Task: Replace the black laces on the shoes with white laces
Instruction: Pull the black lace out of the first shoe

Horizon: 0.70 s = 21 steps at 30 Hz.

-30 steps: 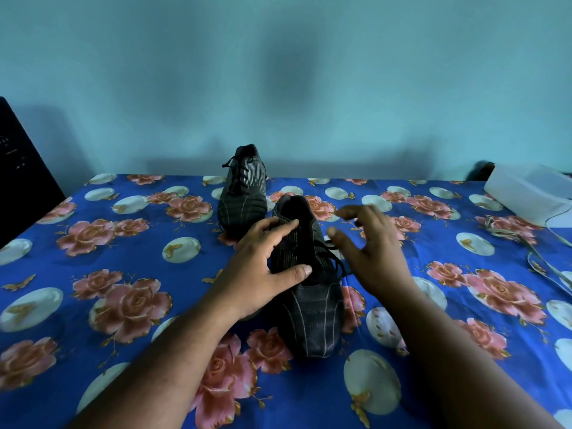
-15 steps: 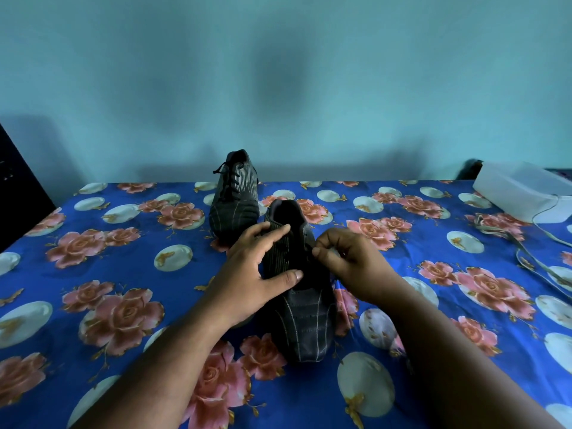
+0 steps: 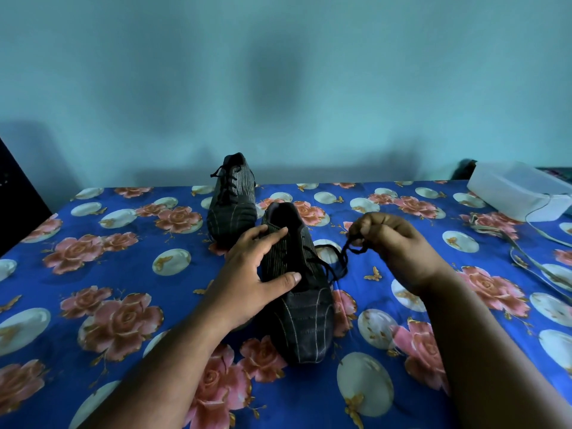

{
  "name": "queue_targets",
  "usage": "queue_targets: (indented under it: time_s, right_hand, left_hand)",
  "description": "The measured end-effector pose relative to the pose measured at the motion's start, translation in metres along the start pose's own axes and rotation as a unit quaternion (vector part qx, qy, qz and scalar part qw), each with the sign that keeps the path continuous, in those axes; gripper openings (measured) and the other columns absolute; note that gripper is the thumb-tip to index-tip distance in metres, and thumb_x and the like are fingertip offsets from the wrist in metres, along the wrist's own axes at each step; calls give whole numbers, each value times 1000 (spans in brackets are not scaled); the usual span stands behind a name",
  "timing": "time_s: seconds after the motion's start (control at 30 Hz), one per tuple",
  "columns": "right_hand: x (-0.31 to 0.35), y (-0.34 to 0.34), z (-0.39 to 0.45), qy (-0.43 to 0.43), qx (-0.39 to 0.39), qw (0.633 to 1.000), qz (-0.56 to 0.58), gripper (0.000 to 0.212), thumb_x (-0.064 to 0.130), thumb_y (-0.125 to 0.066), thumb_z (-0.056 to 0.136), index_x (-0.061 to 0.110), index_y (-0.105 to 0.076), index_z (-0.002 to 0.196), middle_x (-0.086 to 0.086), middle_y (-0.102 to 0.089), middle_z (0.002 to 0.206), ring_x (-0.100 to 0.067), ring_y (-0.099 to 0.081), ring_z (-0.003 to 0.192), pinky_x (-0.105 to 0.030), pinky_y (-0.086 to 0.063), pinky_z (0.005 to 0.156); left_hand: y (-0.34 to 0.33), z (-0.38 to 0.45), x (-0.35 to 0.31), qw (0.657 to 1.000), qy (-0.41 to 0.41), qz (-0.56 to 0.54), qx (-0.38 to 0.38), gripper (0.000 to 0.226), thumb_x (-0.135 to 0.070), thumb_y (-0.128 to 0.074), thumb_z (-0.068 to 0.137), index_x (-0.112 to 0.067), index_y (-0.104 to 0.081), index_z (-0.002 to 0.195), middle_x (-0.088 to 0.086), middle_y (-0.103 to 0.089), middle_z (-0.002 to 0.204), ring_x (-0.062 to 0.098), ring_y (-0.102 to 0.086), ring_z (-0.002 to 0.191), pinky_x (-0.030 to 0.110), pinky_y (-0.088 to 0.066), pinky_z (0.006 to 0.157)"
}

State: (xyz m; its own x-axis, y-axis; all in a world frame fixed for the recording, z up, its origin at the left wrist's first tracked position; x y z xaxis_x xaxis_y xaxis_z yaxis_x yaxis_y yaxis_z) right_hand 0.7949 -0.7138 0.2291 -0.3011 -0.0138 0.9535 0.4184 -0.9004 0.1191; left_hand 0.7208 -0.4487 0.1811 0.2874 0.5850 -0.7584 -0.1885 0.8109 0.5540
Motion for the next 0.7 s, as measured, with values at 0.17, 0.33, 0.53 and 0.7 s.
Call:
queue_targets:
  time_s: [0.17,0.33,0.53,0.7]
  right_hand:
    - [-16,12,7,-43,-116,972,-201,17,23,-60,94,12,-60,80,-7,-59,75,-20,-51,69,-41,-42,69]
    - [-27,-3,8,5,-146,888,-435,22,26,-65,93,27,-64,115,3,-63,112,-25,-57,106,-47,-48,91]
    - [-27,-52,6,153,13,880,-450,45,27,-43,103,42,-48,145,8,-54,133,-20,-50,117,-42,-43,97]
    - [-35,-45,6,156,-5,887,-434,40,18,-48,103,37,-57,138,8,-57,129,-19,-50,115,-42,-44,97]
  left_hand:
    - [2,-3,-9,998,-19,49,-33,70,-72,-61,78,-46,-52,143,-14,-41,148,5,-40,140,42,-40,116]
    - [2,-1,-21,984,-68,113,-122,41,-56,-63,87,-28,-78,114,-12,-65,117,6,-62,110,39,-55,92]
    - [0,1,-27,976,-83,142,-139,9,-34,-75,86,-26,-75,83,-13,-64,83,6,-61,78,36,-53,67]
    - [4,-2,-26,987,65,86,-117,16,-33,-66,88,-27,-63,74,-8,-61,67,8,-56,59,29,-40,55]
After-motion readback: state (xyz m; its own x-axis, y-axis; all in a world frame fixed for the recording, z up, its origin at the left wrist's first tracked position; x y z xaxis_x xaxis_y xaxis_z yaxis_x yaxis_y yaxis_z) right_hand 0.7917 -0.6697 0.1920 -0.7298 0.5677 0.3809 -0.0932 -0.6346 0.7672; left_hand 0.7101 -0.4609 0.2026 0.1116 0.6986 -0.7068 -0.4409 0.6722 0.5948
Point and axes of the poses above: each hand's wrist, its own z-axis towards the middle knuckle, its own y-axis out of the back of the hand, x = y × z, the point moved 1 cm from there along z, towards the middle knuckle
